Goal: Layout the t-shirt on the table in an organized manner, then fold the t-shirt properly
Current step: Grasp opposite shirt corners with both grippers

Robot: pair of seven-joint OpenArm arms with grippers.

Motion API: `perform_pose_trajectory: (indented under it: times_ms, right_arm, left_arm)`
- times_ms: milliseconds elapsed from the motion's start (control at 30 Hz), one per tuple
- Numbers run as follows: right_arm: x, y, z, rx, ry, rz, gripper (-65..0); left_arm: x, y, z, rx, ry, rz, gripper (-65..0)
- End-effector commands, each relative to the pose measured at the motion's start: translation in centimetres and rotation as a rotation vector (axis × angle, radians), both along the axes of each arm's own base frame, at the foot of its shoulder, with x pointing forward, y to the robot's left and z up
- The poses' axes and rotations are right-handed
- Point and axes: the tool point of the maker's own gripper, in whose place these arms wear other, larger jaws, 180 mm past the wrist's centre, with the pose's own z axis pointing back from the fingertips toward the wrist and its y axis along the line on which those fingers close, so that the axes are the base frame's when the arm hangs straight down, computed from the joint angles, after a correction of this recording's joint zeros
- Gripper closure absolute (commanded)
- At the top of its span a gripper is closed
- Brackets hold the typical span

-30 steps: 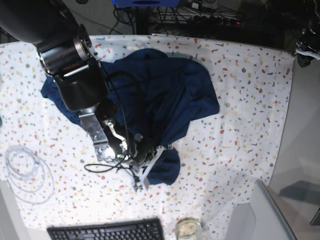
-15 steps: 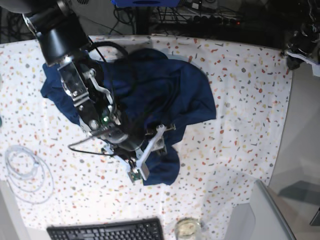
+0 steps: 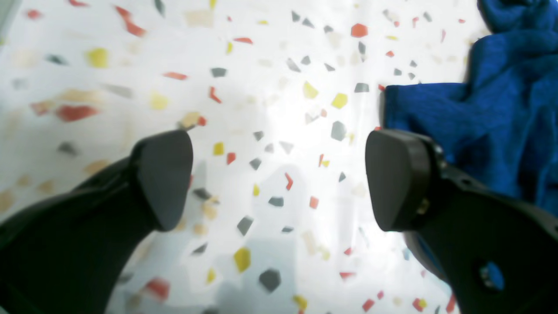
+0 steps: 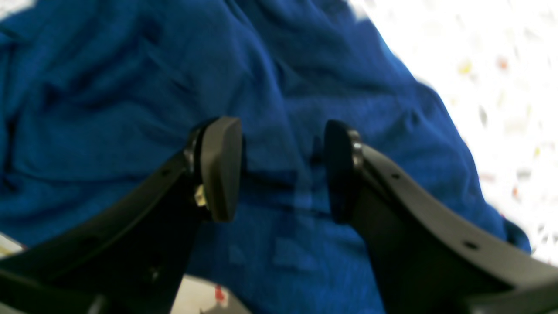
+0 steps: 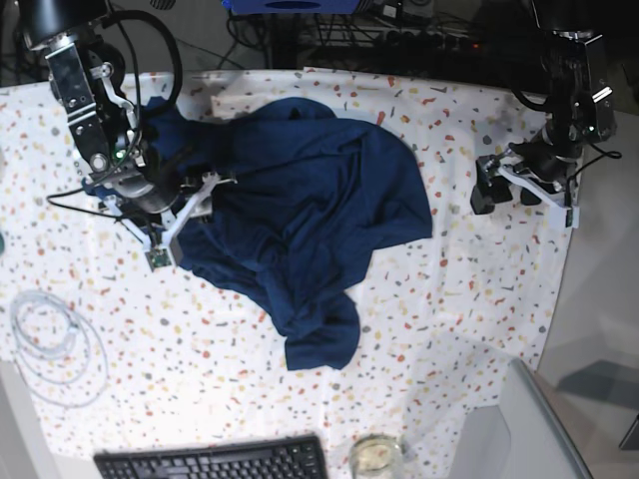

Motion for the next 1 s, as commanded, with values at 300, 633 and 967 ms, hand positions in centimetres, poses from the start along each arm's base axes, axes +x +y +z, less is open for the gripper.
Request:
perform_pose_trajectory:
  times_ms: [300, 633, 967]
  right_arm:
    - [-0.9, -0.2, -0.1, 0.016, -0.002, -0.012, -29.1]
    - [-1.4, -0.3, -0.5, 0.013, 0.011, -0.014, -29.1]
    - [-1.5, -0.4, -0.7, 0.01, 0.018, -0.015, -29.1]
  left_arm:
    - [4.9, -4.6, -1.1, -0.105, -0.011, -0.128, -49.0]
    - [4.5, -8.6, -3.7, -0.148, -0.01, -0.184, -39.3]
    - [4.0, -9.9, -4.7, -0.182, 0.001, -0.169, -39.3]
